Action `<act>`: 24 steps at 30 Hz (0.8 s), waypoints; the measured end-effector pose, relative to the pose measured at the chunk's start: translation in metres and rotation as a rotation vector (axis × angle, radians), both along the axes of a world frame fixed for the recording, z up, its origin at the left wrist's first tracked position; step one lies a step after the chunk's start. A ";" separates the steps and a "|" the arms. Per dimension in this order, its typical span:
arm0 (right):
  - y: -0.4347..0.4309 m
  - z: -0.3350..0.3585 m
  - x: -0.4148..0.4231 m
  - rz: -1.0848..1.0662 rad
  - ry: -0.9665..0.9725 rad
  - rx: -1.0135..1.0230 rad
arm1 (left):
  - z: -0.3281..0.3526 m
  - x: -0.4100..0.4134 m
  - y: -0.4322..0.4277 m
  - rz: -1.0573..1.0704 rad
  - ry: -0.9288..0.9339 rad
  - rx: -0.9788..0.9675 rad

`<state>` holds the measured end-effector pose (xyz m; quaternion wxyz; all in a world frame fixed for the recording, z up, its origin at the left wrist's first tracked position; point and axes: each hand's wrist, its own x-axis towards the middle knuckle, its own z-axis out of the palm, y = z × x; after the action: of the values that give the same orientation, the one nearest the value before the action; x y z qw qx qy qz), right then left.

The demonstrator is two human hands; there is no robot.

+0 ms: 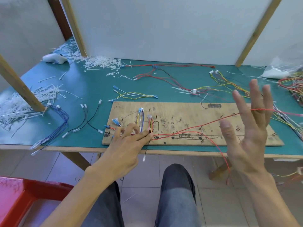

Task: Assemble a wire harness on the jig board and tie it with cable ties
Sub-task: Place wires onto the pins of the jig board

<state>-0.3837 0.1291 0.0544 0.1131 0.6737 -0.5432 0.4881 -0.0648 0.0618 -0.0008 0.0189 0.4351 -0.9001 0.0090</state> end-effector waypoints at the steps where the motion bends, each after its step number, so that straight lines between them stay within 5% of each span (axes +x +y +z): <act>1: 0.001 -0.001 -0.004 0.002 0.006 -0.029 | 0.000 0.000 0.000 0.002 0.008 0.005; 6: 0.015 -0.007 -0.010 -0.209 -0.279 -0.129 | -0.001 -0.001 -0.002 0.008 0.023 0.008; 8: 0.031 -0.011 0.000 -0.325 -0.493 0.030 | -0.001 0.000 -0.002 0.008 0.030 0.010; 10: 0.053 -0.025 0.011 -0.376 -0.507 0.281 | -0.002 0.001 -0.001 0.005 0.036 0.000; 13: 0.087 -0.044 0.035 -0.302 -0.566 0.501 | -0.004 0.000 -0.001 0.010 0.034 -0.006; 16: 0.102 -0.042 0.057 -0.171 -0.576 0.354 | -0.004 0.000 -0.001 0.008 0.032 -0.012; 20: 0.069 -0.029 0.074 -0.108 -0.257 0.272 | -0.001 0.001 0.001 0.011 0.028 -0.020; 24: 0.018 -0.034 0.096 -0.001 0.212 0.578 | -0.001 -0.002 0.002 0.015 0.020 -0.037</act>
<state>-0.2874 0.1472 0.0203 -0.0269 0.7247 -0.6452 0.2404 -0.0668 0.0638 -0.0019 0.0357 0.4415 -0.8963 0.0215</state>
